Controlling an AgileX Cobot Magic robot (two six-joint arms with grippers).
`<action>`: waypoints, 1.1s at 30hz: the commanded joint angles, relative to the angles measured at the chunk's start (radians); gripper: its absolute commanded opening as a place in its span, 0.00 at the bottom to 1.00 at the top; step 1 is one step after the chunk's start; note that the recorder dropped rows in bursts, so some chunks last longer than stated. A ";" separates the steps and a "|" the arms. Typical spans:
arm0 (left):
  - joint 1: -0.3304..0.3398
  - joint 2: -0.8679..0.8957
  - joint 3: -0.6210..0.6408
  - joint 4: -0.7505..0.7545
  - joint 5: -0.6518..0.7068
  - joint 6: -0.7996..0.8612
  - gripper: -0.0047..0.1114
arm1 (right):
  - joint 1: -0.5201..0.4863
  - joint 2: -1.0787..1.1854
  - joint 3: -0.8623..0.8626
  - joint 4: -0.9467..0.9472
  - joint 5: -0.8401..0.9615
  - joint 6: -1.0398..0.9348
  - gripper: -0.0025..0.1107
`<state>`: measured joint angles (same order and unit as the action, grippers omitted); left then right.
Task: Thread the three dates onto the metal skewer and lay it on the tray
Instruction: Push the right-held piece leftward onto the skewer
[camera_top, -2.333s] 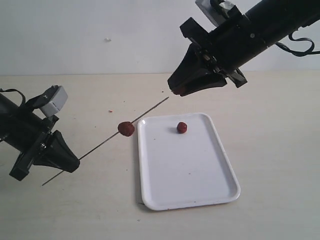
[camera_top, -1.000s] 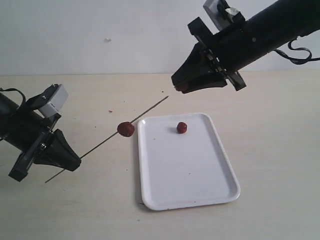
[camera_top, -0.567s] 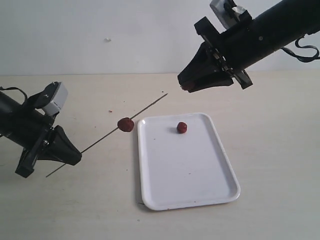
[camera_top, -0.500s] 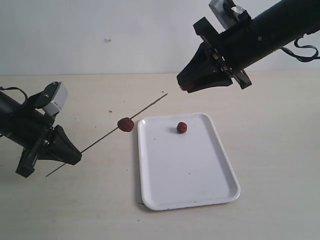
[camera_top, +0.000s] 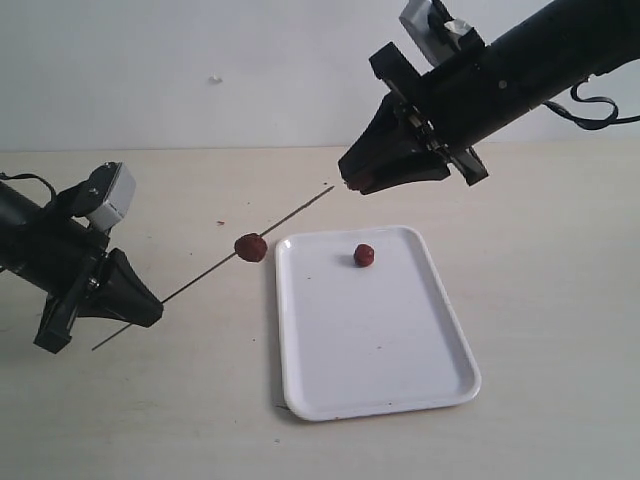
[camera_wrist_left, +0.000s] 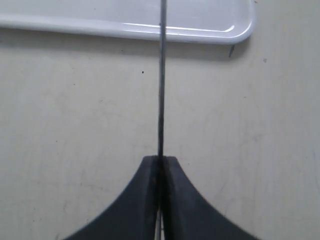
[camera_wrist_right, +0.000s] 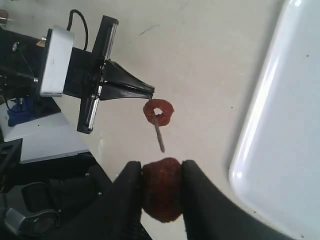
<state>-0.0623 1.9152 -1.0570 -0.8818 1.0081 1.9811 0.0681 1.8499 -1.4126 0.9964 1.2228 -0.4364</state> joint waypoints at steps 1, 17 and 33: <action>0.005 -0.002 -0.004 -0.018 0.003 0.005 0.04 | 0.007 0.009 -0.001 0.041 -0.002 -0.029 0.26; 0.005 -0.002 -0.004 -0.018 0.003 0.016 0.04 | 0.007 0.051 -0.001 0.104 -0.002 -0.060 0.26; 0.005 -0.002 -0.004 -0.022 0.013 0.021 0.04 | 0.058 0.058 -0.001 0.080 -0.002 -0.059 0.26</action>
<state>-0.0623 1.9152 -1.0570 -0.8826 1.0081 2.0040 0.1168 1.9049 -1.4126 1.0738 1.2194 -0.4835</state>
